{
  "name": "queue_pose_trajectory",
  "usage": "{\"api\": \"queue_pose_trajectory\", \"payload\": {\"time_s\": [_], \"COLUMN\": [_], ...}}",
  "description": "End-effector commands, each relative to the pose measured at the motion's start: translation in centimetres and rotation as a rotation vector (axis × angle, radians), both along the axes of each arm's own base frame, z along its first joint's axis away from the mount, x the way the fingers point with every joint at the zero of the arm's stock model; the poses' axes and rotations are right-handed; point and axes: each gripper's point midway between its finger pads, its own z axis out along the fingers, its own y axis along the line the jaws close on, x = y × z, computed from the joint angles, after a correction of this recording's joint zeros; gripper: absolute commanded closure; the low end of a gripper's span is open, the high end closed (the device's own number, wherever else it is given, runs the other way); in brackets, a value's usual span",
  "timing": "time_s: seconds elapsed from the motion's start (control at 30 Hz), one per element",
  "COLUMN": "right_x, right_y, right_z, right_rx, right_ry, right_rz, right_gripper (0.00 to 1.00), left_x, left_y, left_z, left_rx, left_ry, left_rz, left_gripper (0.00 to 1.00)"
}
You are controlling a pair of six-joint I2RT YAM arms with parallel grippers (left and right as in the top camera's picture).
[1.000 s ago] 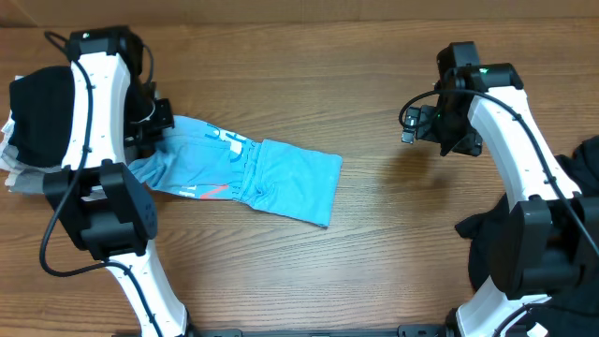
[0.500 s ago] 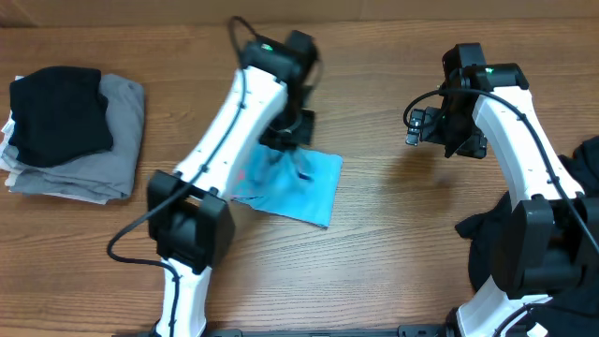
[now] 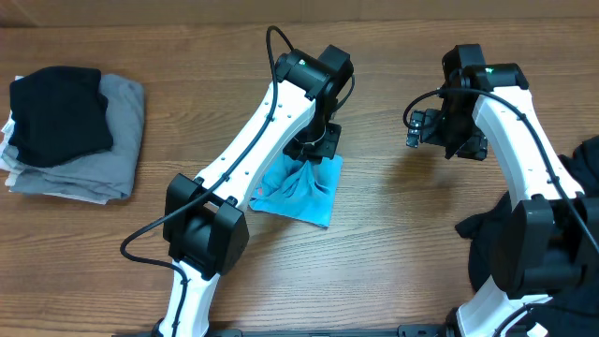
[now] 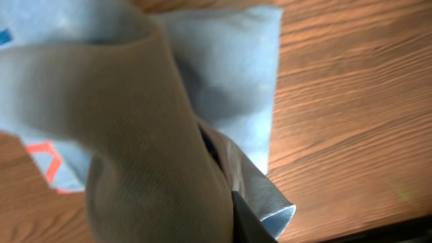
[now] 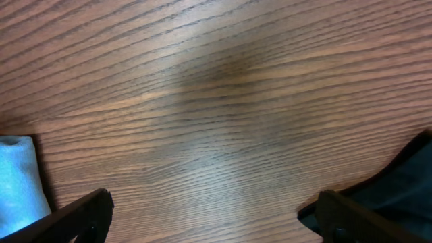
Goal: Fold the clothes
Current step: 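Grasp the strip's left end with the left gripper and fold it rightward, then release the folded shirt and lift the left gripper away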
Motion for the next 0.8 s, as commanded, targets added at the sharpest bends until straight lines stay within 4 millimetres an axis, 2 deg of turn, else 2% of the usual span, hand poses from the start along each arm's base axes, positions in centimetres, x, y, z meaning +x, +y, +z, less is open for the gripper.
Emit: {"api": "queue_pose_trajectory", "payload": {"time_s": [0.0,0.13,0.23,0.33,0.4,0.53,0.67,0.7,0.73,0.77], "right_x": [0.4,0.3,0.2,0.2,0.2,0.1,0.0,0.0,0.0,0.0], "right_y": [-0.2,-0.2,-0.2,-0.2,-0.2,-0.2,-0.2,-0.3,-0.3,-0.3], "right_z": [0.6,0.6,0.6,0.6,0.6,0.6,0.6,0.6,0.6,0.6], "right_rx": [-0.005,-0.005,-0.005,-0.005,-0.005,-0.005,-0.006,-0.006,-0.006,-0.006], "right_ry": [-0.021,-0.020,-0.016,-0.016,-0.015,-0.013,-0.007,-0.006,-0.006,-0.006], "right_rz": [0.002,0.002,0.002,0.002,0.002,0.002,0.002,0.002,0.002,0.002], "right_gripper": [0.00,0.00,0.00,0.00,0.00,0.00,0.00,0.00,0.00,0.00], "left_x": [-0.1,-0.7,-0.7,-0.6,-0.1,-0.1,-0.1,-0.4,-0.6,-1.0], "left_y": [1.3,2.0,4.2,4.9,4.4,2.0,1.5,1.3,1.1,0.7], "left_z": [-0.3,-0.2,0.0,0.1,-0.1,-0.3,-0.3,-0.3,-0.3,-0.2], "left_rx": [0.075,0.099,0.210,0.244,0.217,0.101,0.091,0.084,0.069,0.044], "left_ry": [0.000,0.025,0.017,0.012,-0.007,-0.004,-0.011,-0.004,0.008,0.025], "left_rz": [-0.029,-0.090,-0.144,-0.185,-0.182,-0.177,-0.184,-0.185,-0.186,-0.185], "left_gripper": [0.84,0.84,0.84,0.84,0.83,0.83,0.83,0.63,0.49,0.41]}}
